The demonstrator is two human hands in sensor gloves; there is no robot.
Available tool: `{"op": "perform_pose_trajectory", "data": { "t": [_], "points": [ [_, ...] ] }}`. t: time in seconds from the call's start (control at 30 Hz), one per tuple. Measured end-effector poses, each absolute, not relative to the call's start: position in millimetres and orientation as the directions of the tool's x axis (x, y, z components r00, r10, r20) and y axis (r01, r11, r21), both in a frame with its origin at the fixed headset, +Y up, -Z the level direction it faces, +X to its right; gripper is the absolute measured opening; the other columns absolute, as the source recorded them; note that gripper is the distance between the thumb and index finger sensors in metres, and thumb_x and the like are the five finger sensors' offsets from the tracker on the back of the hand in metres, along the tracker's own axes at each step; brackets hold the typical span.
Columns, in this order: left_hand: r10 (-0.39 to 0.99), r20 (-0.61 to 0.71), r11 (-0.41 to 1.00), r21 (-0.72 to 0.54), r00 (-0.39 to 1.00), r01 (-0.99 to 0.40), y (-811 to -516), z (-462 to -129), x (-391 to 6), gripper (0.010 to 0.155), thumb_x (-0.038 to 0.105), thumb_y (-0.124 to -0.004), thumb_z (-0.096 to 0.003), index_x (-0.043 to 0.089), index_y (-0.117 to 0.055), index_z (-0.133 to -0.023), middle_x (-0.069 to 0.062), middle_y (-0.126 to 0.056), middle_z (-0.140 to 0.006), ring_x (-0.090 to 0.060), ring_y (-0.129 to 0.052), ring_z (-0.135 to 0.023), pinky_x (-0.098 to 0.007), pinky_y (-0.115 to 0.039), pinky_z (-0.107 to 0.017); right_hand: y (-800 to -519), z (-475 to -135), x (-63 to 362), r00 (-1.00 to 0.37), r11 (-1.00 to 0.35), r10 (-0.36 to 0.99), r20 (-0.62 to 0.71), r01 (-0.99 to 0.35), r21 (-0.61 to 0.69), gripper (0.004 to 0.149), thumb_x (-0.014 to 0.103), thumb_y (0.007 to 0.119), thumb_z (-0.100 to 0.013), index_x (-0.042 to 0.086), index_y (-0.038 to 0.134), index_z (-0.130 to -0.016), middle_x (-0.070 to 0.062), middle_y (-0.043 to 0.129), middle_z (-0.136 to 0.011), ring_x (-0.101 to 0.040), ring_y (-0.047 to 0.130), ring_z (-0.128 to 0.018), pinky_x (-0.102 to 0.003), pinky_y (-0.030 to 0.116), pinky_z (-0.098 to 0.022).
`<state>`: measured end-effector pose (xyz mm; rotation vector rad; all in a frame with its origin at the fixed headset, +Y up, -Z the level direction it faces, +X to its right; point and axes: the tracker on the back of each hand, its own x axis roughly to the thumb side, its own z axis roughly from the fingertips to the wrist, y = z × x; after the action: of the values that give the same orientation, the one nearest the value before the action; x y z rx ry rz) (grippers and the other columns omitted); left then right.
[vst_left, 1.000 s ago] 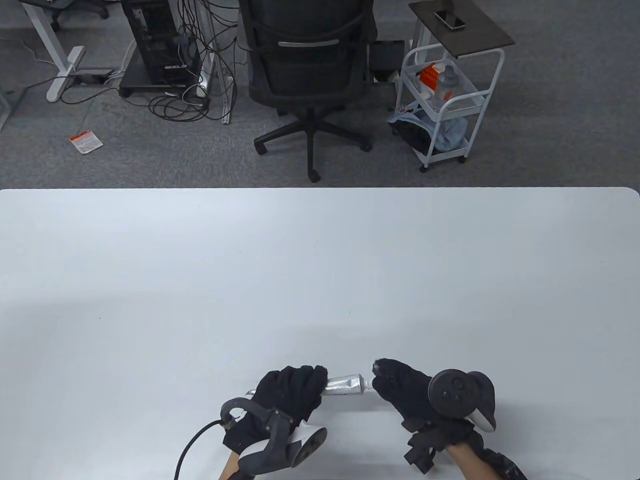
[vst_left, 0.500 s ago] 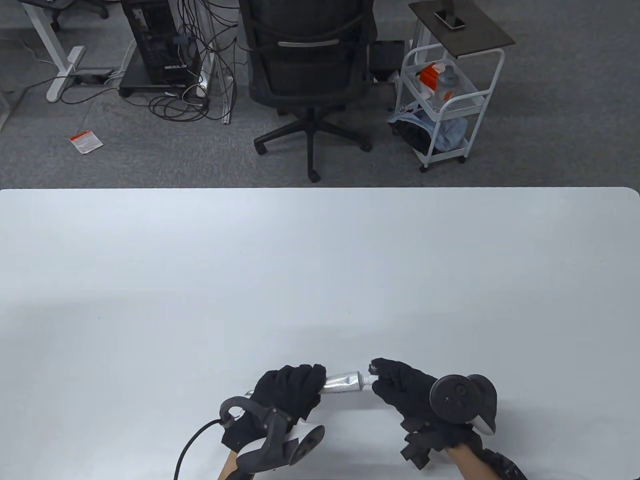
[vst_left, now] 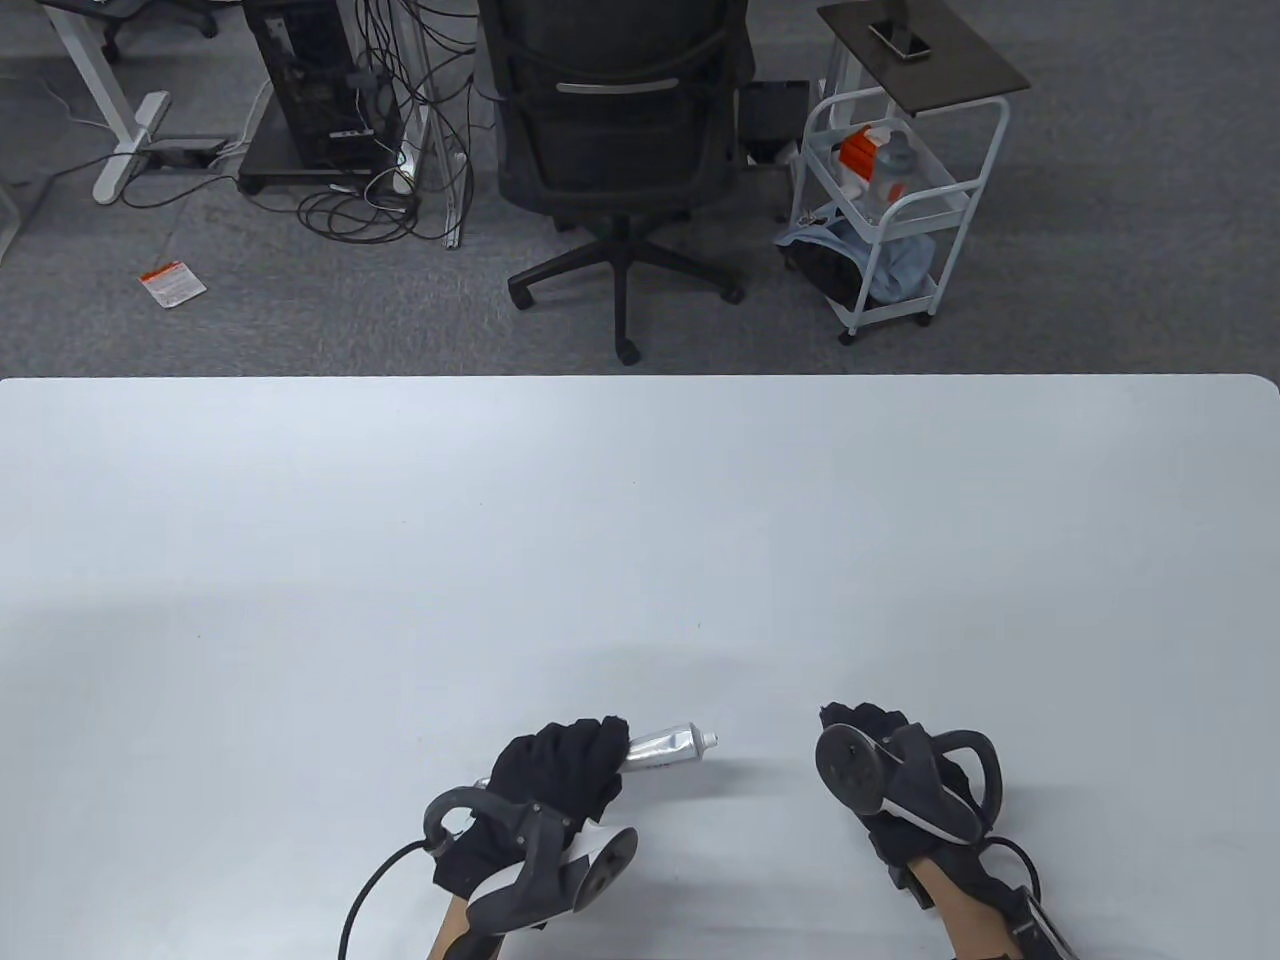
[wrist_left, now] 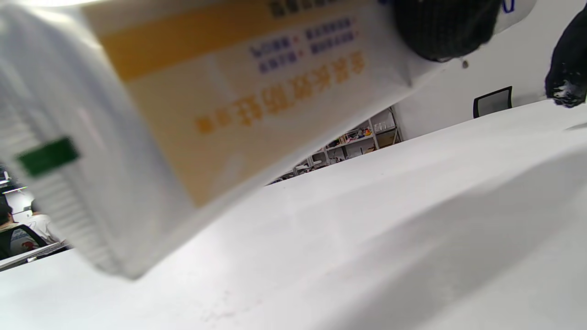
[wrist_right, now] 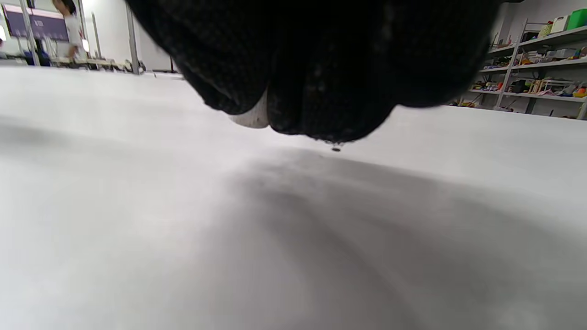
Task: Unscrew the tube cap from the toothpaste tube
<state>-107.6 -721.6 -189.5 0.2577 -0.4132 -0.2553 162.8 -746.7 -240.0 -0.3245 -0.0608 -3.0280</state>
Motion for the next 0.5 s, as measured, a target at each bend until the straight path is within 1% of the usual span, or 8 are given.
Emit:
{"op": "perform_pose_trajectory", "data": {
  "t": [0.13,0.2,0.5],
  "points": [
    [-0.299,0.351,0.937,0.284,0.888,0.203,-721.0,-190.0,-107.8,0.054,0.044,-0.072,-0.0562,0.033,-0.059,-0.108,0.002,-0.079,-0.104,-0.012,-0.089,-0.093,-0.037,-0.087,-0.064,-752.6,-240.6,157.1,-0.96,-0.981,-0.175,0.219,0.189,0.044,0.048,0.02,0.083,-0.052,0.007,0.071,-0.096,-0.02,0.086,-0.082,-0.033,0.092,-0.061,-0.045,0.082,-0.043],
    [-0.297,0.351,0.938,0.279,0.888,0.204,-720.9,-190.3,-107.6,0.054,0.044,-0.072,-0.0563,0.033,-0.059,-0.108,0.002,-0.079,-0.104,-0.012,-0.089,-0.094,-0.037,-0.087,-0.065,-755.5,-240.9,155.0,-0.956,-0.977,-0.196,0.218,0.21,0.046,0.048,0.021,0.083,-0.052,0.007,0.071,-0.096,-0.019,0.085,-0.082,-0.034,0.091,-0.063,-0.046,0.081,-0.043],
    [-0.291,0.341,0.941,0.269,0.894,0.203,-721.9,-192.1,-108.3,0.054,0.044,-0.073,-0.0562,0.033,-0.06,-0.108,0.002,-0.079,-0.104,-0.012,-0.089,-0.094,-0.037,-0.087,-0.065,-757.4,-241.5,152.0,-0.95,-0.97,-0.214,0.227,0.235,0.067,0.048,0.022,0.081,-0.053,0.008,0.07,-0.098,-0.019,0.083,-0.084,-0.035,0.089,-0.065,-0.047,0.08,-0.045]
  ]
}}
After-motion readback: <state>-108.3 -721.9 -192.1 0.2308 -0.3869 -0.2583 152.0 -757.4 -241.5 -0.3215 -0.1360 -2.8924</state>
